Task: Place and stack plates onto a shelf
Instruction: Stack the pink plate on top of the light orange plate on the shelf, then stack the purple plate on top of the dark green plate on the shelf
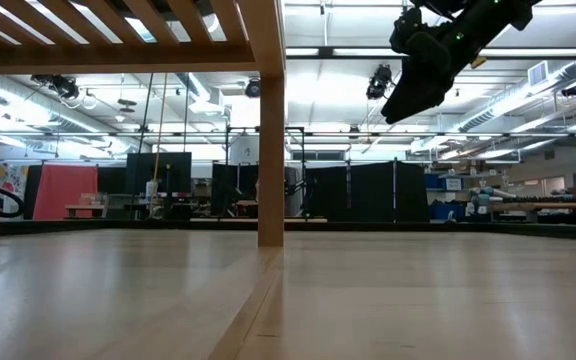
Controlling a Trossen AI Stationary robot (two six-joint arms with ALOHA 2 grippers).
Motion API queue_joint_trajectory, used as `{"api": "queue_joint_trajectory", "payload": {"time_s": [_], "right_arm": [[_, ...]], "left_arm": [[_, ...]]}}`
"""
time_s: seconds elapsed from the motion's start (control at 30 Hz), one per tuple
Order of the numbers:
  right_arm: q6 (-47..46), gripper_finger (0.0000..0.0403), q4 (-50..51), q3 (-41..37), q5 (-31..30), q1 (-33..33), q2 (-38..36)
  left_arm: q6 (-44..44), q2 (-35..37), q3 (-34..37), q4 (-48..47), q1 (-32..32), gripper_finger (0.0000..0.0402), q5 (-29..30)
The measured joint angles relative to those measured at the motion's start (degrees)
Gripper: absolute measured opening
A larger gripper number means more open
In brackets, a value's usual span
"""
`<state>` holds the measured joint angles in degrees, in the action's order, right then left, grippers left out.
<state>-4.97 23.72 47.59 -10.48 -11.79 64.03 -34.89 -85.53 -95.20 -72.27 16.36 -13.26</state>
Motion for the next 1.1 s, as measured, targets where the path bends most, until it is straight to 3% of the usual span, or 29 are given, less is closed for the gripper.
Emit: {"api": "queue_joint_trajectory", "payload": {"time_s": [0.53,0.8,1.1], "right_arm": [[0.00,0.0261,-0.01,0.00,0.11,-0.01,-0.01],[0.00,0.0261,0.30,-0.02,0.28,0.02,0.00],[-0.37,0.0261,0.05,-0.02,6.08,0.25,0.00]], "left_arm": [[-0.18,0.37,0.00,-3.17,-2.45,0.0177,-2.09],[7.29,2.68,-0.02,-4.39,-4.78,0.0177,-2.86],[17.85,3.99,-0.04,-4.79,-9.88,0.0176,3.46]]}}
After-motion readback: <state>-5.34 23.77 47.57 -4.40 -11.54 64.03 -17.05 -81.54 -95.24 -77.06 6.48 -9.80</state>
